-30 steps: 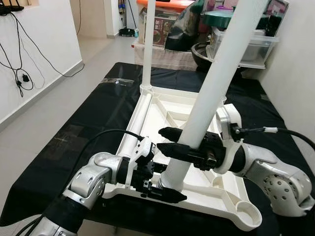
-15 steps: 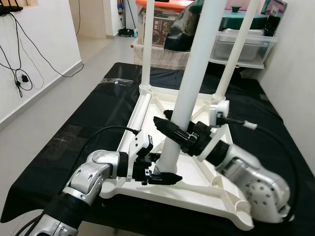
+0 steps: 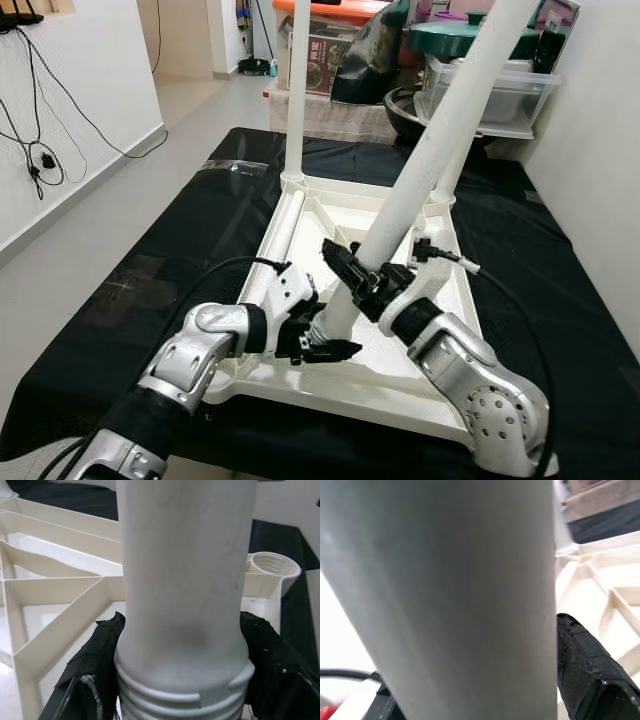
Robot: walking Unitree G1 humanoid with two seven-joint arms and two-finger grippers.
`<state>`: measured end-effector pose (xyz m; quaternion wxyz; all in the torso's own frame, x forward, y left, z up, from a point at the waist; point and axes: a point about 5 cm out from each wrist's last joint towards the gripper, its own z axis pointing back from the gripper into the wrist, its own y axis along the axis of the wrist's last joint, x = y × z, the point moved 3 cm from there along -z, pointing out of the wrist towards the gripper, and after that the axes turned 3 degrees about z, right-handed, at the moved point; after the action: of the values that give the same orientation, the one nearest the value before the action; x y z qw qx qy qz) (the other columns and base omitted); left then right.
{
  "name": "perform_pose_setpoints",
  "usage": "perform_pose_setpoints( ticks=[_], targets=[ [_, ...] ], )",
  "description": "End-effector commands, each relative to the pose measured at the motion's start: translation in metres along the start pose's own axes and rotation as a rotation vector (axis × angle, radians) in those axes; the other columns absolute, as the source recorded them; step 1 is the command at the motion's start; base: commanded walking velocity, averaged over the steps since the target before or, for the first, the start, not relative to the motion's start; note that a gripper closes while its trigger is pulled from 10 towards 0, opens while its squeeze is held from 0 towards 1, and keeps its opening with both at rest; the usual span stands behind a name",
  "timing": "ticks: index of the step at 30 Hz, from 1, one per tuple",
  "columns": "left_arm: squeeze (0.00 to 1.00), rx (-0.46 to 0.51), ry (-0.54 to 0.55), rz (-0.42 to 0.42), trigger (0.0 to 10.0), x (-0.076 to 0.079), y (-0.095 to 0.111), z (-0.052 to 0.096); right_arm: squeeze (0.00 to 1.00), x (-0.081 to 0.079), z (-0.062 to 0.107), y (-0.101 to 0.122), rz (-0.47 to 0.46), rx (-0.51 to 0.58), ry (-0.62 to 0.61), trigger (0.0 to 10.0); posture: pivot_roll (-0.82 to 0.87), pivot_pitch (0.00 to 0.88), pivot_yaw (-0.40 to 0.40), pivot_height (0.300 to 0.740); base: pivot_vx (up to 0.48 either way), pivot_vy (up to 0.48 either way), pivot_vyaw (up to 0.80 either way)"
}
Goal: Building children table
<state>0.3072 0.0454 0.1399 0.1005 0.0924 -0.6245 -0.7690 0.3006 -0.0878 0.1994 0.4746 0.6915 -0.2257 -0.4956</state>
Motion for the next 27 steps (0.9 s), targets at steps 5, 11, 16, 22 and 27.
perform_pose_setpoints(
  ticks=[5,11,16,22,27],
  targets=[
    [0.00,0.017,-0.027,-0.047,10.0,0.006,0.006,-0.011,0.00,0.015,0.000,0.003,-0.024,0.040,-0.126,8.5,0.12,0.000,-0.098,0.740,0.000,0.000,0.00],
    [0.00,0.009,-0.022,-0.058,10.0,0.008,0.002,-0.016,0.00,0.009,-0.005,0.007,-0.034,0.074,-0.159,2.5,0.11,0.000,-0.098,0.740,0.000,0.000,0.00],
    [0.00,0.008,-0.020,-0.060,10.0,0.009,0.004,-0.019,0.00,0.011,-0.004,0.008,-0.009,0.077,-0.175,0.0,0.11,0.000,-0.101,0.740,0.000,0.000,0.00],
    [0.00,0.013,-0.019,-0.063,10.0,0.010,0.005,-0.021,0.00,0.010,-0.003,0.008,-0.016,0.087,-0.175,0.0,0.11,0.000,-0.101,0.740,0.000,0.000,0.00],
    [0.83,0.055,0.011,-0.082,10.0,0.004,0.011,-0.020,0.00,0.005,-0.005,0.011,-0.014,0.104,-0.148,0.0,0.12,0.000,-0.099,0.740,0.000,0.000,0.00]
  ],
)
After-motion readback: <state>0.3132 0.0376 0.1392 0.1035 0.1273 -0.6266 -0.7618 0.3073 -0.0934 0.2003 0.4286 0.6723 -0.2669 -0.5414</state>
